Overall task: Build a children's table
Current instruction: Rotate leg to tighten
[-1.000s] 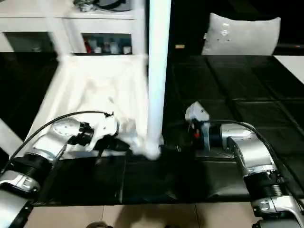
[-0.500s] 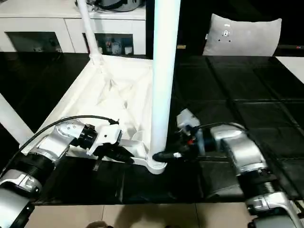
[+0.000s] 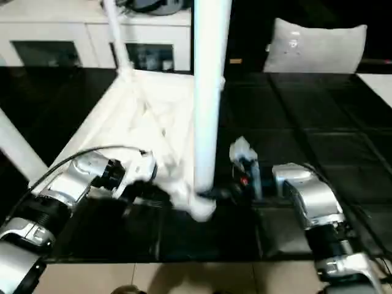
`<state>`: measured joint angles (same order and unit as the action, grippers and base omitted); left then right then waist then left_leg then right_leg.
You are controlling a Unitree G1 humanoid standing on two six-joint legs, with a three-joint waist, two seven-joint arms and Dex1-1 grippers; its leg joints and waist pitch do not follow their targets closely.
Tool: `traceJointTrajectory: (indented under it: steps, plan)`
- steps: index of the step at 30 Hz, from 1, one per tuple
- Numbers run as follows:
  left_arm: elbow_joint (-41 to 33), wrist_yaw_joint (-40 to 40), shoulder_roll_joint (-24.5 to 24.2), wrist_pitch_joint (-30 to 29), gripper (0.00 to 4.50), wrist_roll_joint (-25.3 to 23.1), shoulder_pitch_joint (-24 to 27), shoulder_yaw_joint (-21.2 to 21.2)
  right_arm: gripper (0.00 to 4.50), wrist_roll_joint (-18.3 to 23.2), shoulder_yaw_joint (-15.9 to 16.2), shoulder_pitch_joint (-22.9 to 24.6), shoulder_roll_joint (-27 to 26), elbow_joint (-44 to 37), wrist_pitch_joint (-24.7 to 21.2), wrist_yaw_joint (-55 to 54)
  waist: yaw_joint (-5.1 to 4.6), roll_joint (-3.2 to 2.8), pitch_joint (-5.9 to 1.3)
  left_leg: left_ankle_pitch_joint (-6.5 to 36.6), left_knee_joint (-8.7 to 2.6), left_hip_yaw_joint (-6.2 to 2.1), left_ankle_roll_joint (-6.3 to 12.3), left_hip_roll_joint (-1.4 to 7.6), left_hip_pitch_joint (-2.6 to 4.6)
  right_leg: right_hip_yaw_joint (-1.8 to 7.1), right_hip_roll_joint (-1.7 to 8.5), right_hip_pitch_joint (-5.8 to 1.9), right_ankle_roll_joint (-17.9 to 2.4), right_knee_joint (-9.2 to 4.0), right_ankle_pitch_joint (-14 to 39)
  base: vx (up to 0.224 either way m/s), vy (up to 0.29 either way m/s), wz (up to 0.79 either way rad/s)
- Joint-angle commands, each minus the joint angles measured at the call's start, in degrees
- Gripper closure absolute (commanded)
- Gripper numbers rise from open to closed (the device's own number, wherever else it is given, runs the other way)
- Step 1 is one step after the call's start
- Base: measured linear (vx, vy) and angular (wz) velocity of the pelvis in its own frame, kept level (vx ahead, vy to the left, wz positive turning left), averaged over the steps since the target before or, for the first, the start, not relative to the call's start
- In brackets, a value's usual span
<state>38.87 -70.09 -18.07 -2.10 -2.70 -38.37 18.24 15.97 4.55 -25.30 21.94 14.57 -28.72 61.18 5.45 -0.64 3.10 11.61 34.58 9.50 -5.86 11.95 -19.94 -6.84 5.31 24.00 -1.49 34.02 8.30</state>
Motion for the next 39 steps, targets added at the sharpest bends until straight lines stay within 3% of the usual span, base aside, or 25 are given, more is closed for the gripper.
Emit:
traceJointTrajectory:
  steps: [1, 3, 7, 8, 9, 12, 15, 19, 25, 29, 31, 34, 35, 38, 39]
  plan:
    - [-3.49, 5.66, 4.59, -2.82, 4.50, 1.06, -1.40, -0.89, 2.44, -1.62, -0.16, -2.63, -4.18, 1.49, -2.45, -10.43, -0.13, 0.39, -4.12, 8.53, -3.91, 0.09, 0.87, 0.19, -0.65, 2.15, 2.95, -4.11, -3.91, -5.29, 27.66, 0.000, 0.000, 0.00]
    - [-4.28, 12.90, 8.14, -7.85, 4.50, 0.86, -1.56, -2.68, 2.45, -3.78, -2.23, -4.25, -8.73, 2.72, -5.48, -21.32, -1.85, 0.60, -4.14, 9.11, -3.66, 0.08, 0.99, -0.17, -0.66, 1.76, 2.69, -4.02, -3.42, -5.78, 28.77, 0.000, 0.000, 0.00]
    - [-4.91, 20.28, 12.02, -11.94, 4.50, 0.96, -2.07, -4.45, 2.47, -6.41, -3.01, -5.72, -11.91, 4.08, -6.35, -29.70, -3.02, 0.56, -4.27, 7.91, -3.40, 0.18, 2.55, -0.33, -0.84, 1.80, 2.47, -3.92, -3.77, -5.84, 27.51, 0.000, 0.000, 0.00]
    - [-4.62, 22.65, 13.09, -12.23, 4.50, 0.47, -2.28, -4.70, 2.47, -7.41, -2.92, -5.86, -12.76, 4.45, -5.23, -31.76, -3.16, 0.88, -4.37, 7.26, -3.41, 0.19, 3.09, -0.28, -0.97, 1.85, 2.43, -4.00, -4.11, -5.75, 26.14, 0.000, 0.000, 0.00]
    - [-4.27, 24.05, 13.70, -12.23, 4.50, 0.08, -2.48, -4.81, 2.47, -7.98, -2.90, -5.97, -13.26, 4.75, -4.42, -32.94, -3.08, 0.78, -4.49, 6.94, -3.45, 0.19, 3.28, -0.24, -0.86, 1.91, 2.43, -4.00, -4.43, -5.56, 25.36, 0.000, 0.000, 0.00]
    - [-3.67, 27.42, 14.98, -11.82, 4.50, -0.35, -3.01, -5.52, 1.82, -8.46, -3.86, -5.75, -14.84, 5.51, 1.67, -34.97, -2.86, 0.64, -4.70, 5.39, -3.55, 0.17, 4.64, 0.05, -0.96, 2.25, 2.54, -4.15, -6.31, -4.85, 20.28, 0.000, 0.000, 0.00]
    - [-4.00, 27.14, 14.56, -11.76, 4.50, -0.88, -3.06, -5.41, 1.60, -7.16, -4.89, -5.17, -15.18, 4.17, 1.51, -33.99, -2.74, 0.47, -4.71, 4.36, -3.59, 0.18, 5.56, 0.32, -0.93, 2.55, 2.49, -4.23, -8.62, -4.20, 14.93, 0.000, 0.000, 0.00]
    - [-4.12, 23.98, 11.82, -9.71, 4.50, -1.19, -2.63, -4.68, 1.34, -5.32, -5.01, -2.98, -11.76, 0.94, 2.58, -28.23, -2.38, 0.41, -4.63, 5.04, -3.62, 0.29, 6.20, 0.35, -0.83, 2.70, 2.61, -4.47, -9.62, -4.14, 13.88, 0.000, 0.000, 0.00]
    - [-2.92, 18.09, 7.91, -5.73, 4.50, -0.29, -2.19, -3.83, 0.62, -3.92, -4.26, -1.43, -3.86, 0.34, 3.41, -17.08, -1.74, 0.42, -4.50, 6.55, -3.61, 0.34, 6.25, 0.42, -0.70, 2.70, 2.66, -4.46, -9.37, -4.34, 15.64, 0.000, 0.000, 0.00]
    - [-1.83, 10.34, 5.05, -1.17, 4.50, 0.36, -2.08, -2.83, 0.31, -2.62, -3.99, -1.42, 1.90, 0.68, 4.46, -8.44, -1.56, 0.53, -4.39, 7.22, -3.60, 0.32, 6.12, 0.40, -0.70, 2.67, 2.67, -4.46, -8.76, -4.58, 17.41, 0.000, 0.000, 0.00]
    - [-1.74, 3.70, 2.85, 1.95, 4.50, 0.72, -1.68, -1.07, 0.20, -1.60, -2.03, -0.92, 5.78, -0.06, 5.78, -0.42, -1.34, 0.46, -4.44, 7.70, -3.59, 0.33, 6.26, 0.51, -0.55, 2.69, 2.73, -4.36, -8.70, -4.56, 17.95, 0.000, 0.000, 0.00]
    - [-1.58, -0.13, 1.34, 4.38, 4.50, 0.69, -1.64, 0.33, 0.03, -1.13, -0.31, -0.56, 8.23, -0.36, 7.00, 4.73, -0.17, 0.32, -4.46, 7.35, -3.56, 0.46, 6.36, 0.93, -0.26, 2.74, 2.71, -4.02, -9.39, -4.29, 16.98, 0.000, 0.000, 0.00]
    - [-1.58, -0.13, 1.34, 4.38, 4.50, 0.69, -1.64, 0.33, 0.03, -1.13, -0.31, -0.56, 8.23, -0.36, 7.00, 4.73, -0.17, 0.32, -4.46, 7.35, -3.56, 0.46, 6.36, 0.93, -0.26, 2.74, 2.71, -4.02, -9.39, -4.29, 16.98, 0.000, 0.000, 0.00]
    - [-1.86, -5.67, -0.10, 7.32, 4.50, 1.17, -1.44, 1.86, 0.03, -0.59, 1.49, -0.87, 9.61, 0.41, 9.01, 11.08, 0.93, 0.32, -4.57, 7.27, -3.60, 0.47, 6.09, 1.26, -0.10, 2.89, 2.91, -3.92, -11.00, -3.76, 14.68, 0.000, 0.000, 0.00]
    - [-1.91, -7.03, -0.35, 7.96, 4.50, 1.27, -1.42, 2.12, 0.20, -0.46, 2.01, -0.95, 9.94, 0.60, 9.50, 12.69, 1.08, 0.27, -4.60, 7.28, -3.61, 0.46, 5.99, 1.35, -0.01, 2.96, 2.98, -3.87, -11.25, -3.69, 14.22, 0.000, 0.000, 0.00]
